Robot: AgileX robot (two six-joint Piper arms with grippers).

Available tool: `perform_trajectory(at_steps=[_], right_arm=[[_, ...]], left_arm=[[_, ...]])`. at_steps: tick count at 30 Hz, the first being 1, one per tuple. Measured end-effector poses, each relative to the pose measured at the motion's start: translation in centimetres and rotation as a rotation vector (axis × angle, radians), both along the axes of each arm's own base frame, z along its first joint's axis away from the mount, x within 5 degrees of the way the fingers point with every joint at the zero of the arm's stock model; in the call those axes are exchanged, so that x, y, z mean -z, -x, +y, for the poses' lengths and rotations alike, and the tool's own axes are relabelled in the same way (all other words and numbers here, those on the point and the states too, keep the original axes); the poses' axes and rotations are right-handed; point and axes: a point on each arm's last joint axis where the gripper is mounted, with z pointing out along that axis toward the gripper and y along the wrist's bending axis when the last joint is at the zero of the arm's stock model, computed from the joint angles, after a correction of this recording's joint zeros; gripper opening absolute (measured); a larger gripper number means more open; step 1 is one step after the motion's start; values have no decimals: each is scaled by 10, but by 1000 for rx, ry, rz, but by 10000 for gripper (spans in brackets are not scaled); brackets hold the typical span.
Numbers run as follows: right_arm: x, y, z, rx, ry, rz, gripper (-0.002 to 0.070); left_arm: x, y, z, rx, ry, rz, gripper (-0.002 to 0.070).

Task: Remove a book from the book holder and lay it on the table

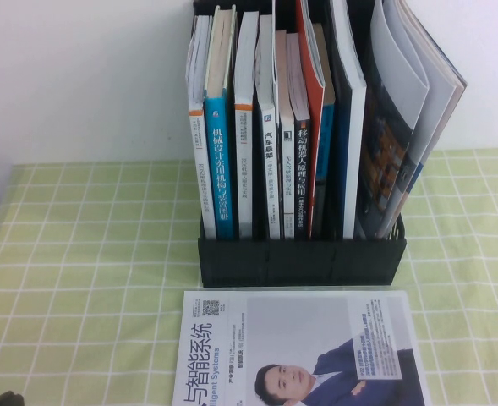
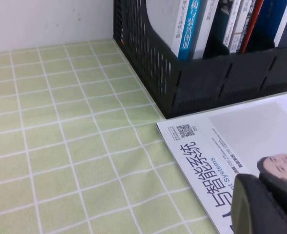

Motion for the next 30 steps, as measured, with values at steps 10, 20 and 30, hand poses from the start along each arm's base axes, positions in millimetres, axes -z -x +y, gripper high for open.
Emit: perform_trajectory(at_steps=[10,20,30], right_arm=[[7,0,-1,8,24,22,-1],[7,0,-1,9,25,23,-2],[8,0,-1,10,27,26,-2]], left_arm=[[1,0,0,1,-8,10,-4],[15,-5,7,-71,-49,-145,-4],[72,-8,25,-438,135,-46,-4]])
